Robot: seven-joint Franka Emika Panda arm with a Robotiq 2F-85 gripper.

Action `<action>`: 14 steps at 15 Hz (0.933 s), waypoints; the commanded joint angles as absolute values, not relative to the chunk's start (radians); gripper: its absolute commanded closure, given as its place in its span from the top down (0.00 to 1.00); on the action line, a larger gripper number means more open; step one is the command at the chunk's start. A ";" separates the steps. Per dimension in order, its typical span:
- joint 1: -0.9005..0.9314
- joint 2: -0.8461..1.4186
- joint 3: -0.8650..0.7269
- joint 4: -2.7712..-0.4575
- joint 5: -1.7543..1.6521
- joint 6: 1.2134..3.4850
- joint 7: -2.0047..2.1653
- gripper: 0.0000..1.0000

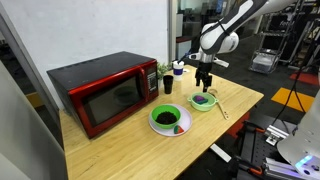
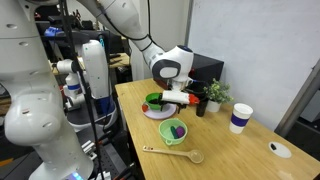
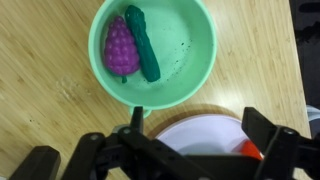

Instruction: Close the microwave door, move the white plate to the right, remove the zucchini and purple grapes from the green pot and place them on the white plate

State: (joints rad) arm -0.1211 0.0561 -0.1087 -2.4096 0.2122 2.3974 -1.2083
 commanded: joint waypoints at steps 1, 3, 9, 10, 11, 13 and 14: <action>-0.127 0.024 -0.102 -2.472 0.205 2.470 -1.259 1.00; -0.128 0.023 -0.103 -2.491 0.205 2.499 -1.273 1.00; -0.129 0.022 -0.104 -2.546 0.203 2.557 -1.316 1.00; -0.130 0.023 -0.103 -2.554 0.206 2.564 -1.331 1.00; -0.131 0.024 -0.103 -2.561 0.205 2.570 -1.341 1.00; -0.132 0.031 -0.104 -2.571 0.207 2.583 -1.367 1.00; -0.133 0.033 -0.104 -2.573 0.210 2.585 -1.376 1.00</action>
State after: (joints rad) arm -0.1211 0.0540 -0.1087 -2.5355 0.2097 2.5497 -1.3276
